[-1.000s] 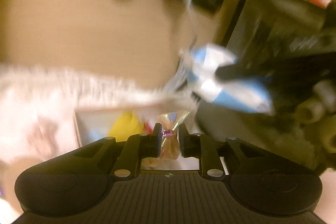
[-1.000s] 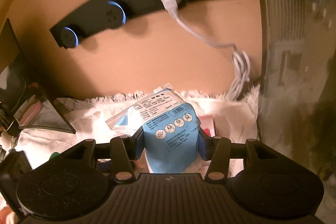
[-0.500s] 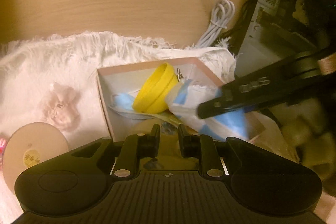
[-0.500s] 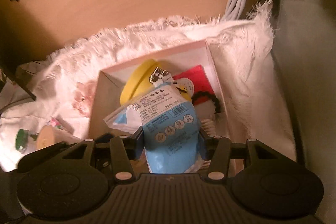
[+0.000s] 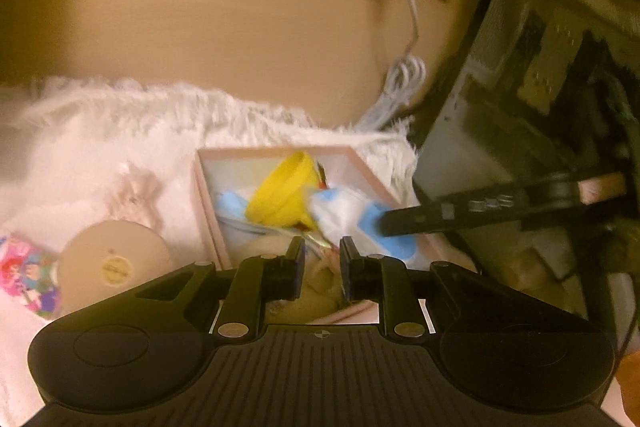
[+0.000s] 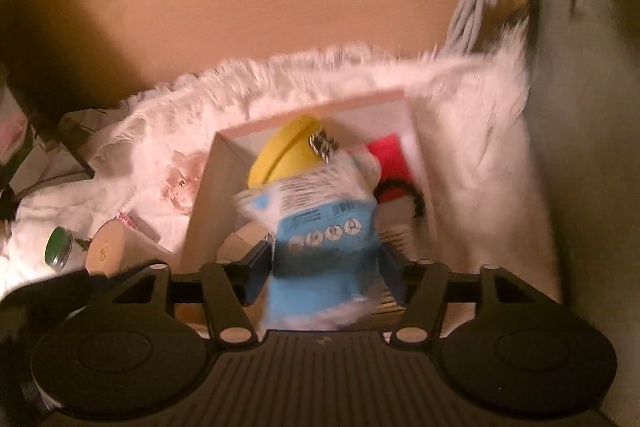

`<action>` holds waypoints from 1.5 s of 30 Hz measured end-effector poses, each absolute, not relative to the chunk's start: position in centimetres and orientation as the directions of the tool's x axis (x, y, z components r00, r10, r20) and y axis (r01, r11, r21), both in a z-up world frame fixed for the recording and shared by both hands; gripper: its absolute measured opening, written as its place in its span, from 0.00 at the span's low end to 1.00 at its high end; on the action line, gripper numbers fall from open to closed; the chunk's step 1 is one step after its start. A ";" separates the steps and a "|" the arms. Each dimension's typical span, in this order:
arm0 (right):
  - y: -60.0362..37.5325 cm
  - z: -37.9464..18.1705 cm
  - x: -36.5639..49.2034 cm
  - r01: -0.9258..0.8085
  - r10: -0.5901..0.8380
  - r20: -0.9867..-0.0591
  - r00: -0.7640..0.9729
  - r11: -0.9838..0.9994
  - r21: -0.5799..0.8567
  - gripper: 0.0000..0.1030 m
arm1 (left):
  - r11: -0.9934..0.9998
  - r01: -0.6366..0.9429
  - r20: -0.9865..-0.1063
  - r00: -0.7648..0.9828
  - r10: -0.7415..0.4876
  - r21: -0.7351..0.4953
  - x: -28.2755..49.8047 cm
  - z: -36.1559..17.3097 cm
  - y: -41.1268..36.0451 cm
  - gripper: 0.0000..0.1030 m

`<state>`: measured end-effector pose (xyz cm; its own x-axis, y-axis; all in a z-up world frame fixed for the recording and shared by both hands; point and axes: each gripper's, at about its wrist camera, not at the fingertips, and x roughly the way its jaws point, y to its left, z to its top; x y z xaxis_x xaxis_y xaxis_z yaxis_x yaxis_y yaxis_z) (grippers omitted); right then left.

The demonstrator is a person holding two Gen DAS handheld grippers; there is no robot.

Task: Organize soft objects

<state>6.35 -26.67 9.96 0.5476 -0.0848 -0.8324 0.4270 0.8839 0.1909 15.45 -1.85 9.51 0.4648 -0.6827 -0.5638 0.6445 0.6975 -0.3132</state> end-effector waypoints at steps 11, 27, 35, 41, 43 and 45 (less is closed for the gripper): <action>-27.3 7.7 7.1 0.517 -0.191 -0.824 0.534 0.844 0.140 0.39 | 0.744 0.572 -0.549 0.520 -0.655 -0.345 14.6 10.2 1.9 0.20; -25.0 6.6 5.6 0.427 -0.142 -0.834 0.533 0.896 0.120 0.47 | 0.829 0.454 -0.601 0.577 -0.553 -0.326 12.8 7.8 9.9 0.20; -21.3 10.8 2.3 0.361 -0.239 -0.738 0.630 0.932 0.006 0.65 | 0.913 0.271 -0.667 0.624 -0.407 -0.304 13.4 5.2 14.8 0.20; -16.8 10.7 1.6 0.289 -0.216 -0.716 0.663 0.957 -0.020 0.67 | 0.945 0.136 -0.710 0.631 -0.313 -0.296 15.2 4.1 17.3 0.20; -15.7 10.0 2.0 0.261 -0.154 -0.744 0.650 0.965 0.028 0.67 | 0.946 0.128 -0.716 0.625 -0.310 -0.298 15.8 3.9 17.7 0.20; -14.3 8.8 2.5 0.220 -0.108 -0.775 0.622 0.975 0.041 0.67 | 0.946 0.122 -0.725 0.615 -0.310 -0.301 16.2 3.7 17.6 0.20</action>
<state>2.51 -14.26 8.82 0.6220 -0.1083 -0.7754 0.2205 0.9745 0.0407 16.22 17.60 3.74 0.6149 -0.3098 -0.7252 0.1220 0.9459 -0.3007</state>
